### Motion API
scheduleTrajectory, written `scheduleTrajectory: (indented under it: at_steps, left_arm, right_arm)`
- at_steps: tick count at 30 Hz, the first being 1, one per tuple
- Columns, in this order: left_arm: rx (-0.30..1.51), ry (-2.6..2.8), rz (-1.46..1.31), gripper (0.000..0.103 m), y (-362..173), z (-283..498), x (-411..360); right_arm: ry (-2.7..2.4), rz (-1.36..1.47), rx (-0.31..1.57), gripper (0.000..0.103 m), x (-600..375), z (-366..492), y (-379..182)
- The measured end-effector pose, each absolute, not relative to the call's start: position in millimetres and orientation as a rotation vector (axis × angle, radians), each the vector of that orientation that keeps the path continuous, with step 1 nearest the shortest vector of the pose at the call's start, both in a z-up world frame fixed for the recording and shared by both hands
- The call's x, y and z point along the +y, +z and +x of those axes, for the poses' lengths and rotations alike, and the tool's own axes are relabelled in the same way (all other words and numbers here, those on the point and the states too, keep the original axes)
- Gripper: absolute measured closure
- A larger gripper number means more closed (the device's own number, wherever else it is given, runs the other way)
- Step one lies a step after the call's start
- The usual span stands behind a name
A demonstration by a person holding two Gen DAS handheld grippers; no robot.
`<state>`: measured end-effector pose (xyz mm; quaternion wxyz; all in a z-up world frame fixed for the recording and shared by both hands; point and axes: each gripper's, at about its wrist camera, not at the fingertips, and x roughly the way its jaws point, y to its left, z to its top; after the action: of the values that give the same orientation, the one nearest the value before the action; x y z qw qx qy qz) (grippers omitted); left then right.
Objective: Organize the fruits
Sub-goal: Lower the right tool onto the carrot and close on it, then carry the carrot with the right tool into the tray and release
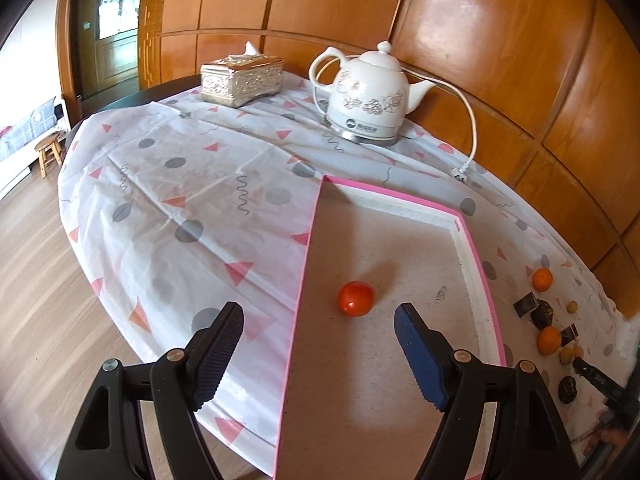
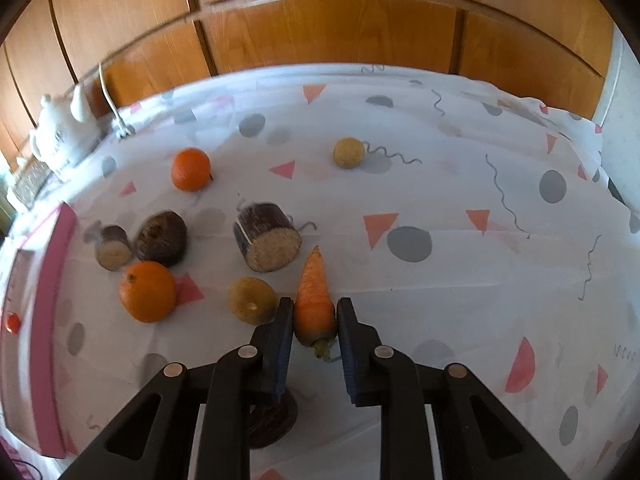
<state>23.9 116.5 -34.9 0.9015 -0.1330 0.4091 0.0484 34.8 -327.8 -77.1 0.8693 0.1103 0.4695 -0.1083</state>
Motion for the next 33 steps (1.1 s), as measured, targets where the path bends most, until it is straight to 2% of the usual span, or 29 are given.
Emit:
scheduleTrajectory:
  at_steps: [6, 12, 23, 33]
  left_arm:
    - [0.85, 0.104, -0.284, 0.023, -37.5, 22.8, 118.2]
    - [0.851, 0.094, -0.292, 0.023, -38.2, 20.6, 119.3]
    - [0.852, 0.095, -0.316, 0.022, -38.8, 14.9, 127.0]
    - [0.859, 0.107, -0.335, 0.022, -42.3, 14.2, 133.2]
  right_arm:
    - [-0.131, 0.252, 0.889, 0.082, -309.2, 18.9, -42.1]
    - [0.147, 0.196, 0.889, 0.082, -240.6, 17.2, -22.7]
    - [0.463, -0.012, 0.963, 0.082, -105.2, 30.1, -32.1]
    - [0.497, -0.115, 1.029, 0.081, -57.7, 48.6, -55.1]
